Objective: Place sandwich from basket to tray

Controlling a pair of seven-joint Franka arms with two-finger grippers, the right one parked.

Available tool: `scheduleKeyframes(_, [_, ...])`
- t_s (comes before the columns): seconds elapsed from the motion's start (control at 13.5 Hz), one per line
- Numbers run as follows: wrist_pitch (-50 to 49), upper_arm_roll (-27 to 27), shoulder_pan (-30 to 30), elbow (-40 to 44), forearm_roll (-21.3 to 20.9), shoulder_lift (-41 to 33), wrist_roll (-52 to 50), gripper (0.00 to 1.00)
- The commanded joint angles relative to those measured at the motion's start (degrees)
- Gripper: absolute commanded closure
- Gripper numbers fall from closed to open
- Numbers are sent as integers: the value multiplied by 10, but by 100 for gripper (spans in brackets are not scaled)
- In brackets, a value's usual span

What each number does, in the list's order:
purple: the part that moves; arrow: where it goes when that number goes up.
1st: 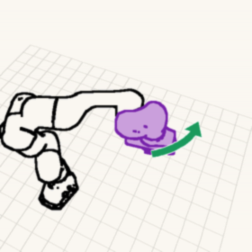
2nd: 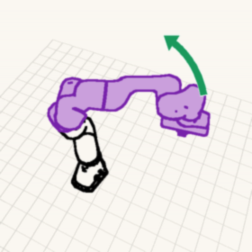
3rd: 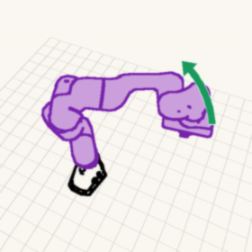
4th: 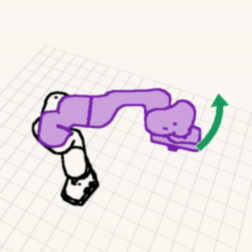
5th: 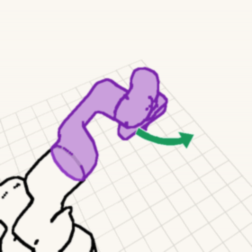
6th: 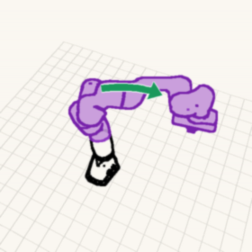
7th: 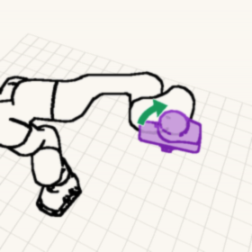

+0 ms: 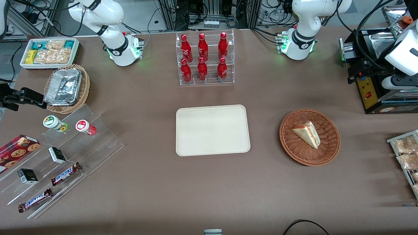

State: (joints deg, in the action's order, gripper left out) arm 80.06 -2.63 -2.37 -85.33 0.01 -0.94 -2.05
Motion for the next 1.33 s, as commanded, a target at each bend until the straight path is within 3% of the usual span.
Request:
scheduleKeyframes(0.0, [16,5,-3,-5,-11,-3,6,0])
scheduleKeyframes(0.44, [98,5,-4,-30,-13,66,-3,0])
scheduleKeyframes(0.81, [272,6,-3,-167,-13,68,-17,0])
scheduleKeyframes(1.26, [398,6,-4,-276,-10,90,-266,0])
